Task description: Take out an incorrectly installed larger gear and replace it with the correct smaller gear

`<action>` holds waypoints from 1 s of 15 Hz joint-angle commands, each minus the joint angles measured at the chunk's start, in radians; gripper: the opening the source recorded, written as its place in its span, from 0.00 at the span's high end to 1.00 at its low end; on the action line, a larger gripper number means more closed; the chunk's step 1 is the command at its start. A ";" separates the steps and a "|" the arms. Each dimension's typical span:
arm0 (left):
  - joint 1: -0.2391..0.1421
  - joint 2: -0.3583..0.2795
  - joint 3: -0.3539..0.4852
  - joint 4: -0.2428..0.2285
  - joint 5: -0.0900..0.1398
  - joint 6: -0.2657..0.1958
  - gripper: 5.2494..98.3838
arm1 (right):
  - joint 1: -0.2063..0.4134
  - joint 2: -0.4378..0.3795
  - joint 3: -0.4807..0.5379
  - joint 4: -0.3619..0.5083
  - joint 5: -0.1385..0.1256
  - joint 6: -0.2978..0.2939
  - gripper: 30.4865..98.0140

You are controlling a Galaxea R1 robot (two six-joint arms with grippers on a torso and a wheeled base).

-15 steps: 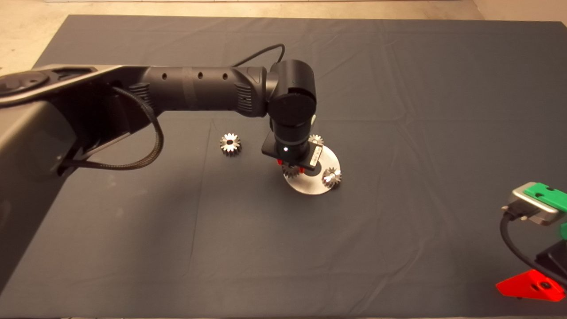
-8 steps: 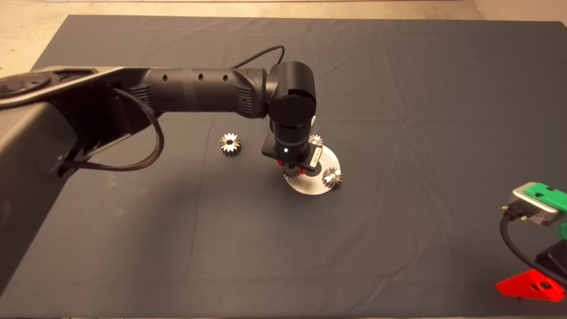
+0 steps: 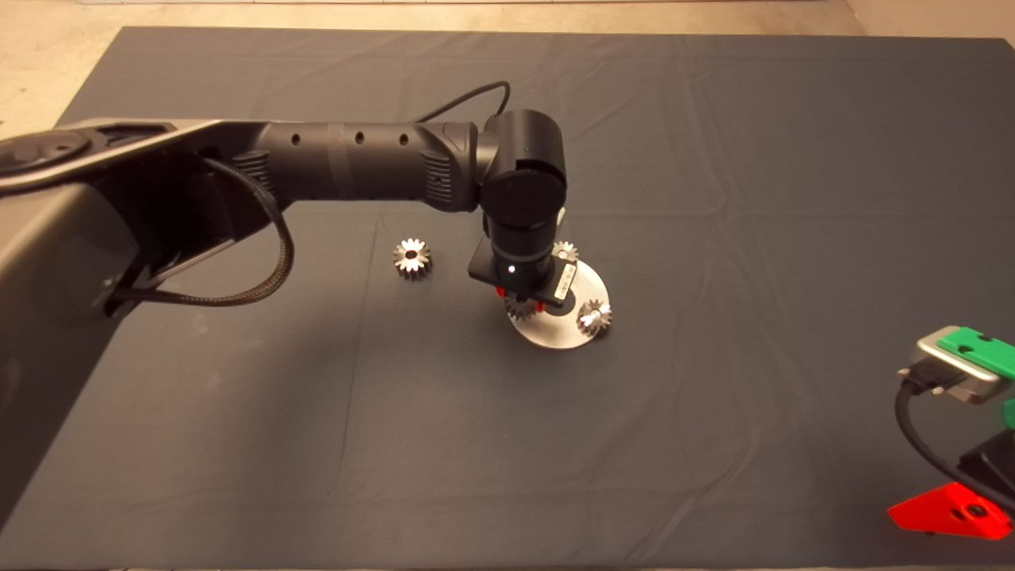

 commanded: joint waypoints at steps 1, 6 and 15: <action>-0.019 0.004 0.012 -0.022 0.009 0.001 0.63 | 0.014 -0.005 0.006 0.036 -0.054 0.005 0.02; -0.187 -0.046 0.142 -0.080 -0.010 -0.007 0.59 | 0.014 -0.005 0.006 0.036 -0.054 0.005 0.02; -0.290 -0.735 0.761 -0.224 0.132 -0.238 0.43 | 0.014 -0.014 0.006 0.034 -0.055 -0.001 0.02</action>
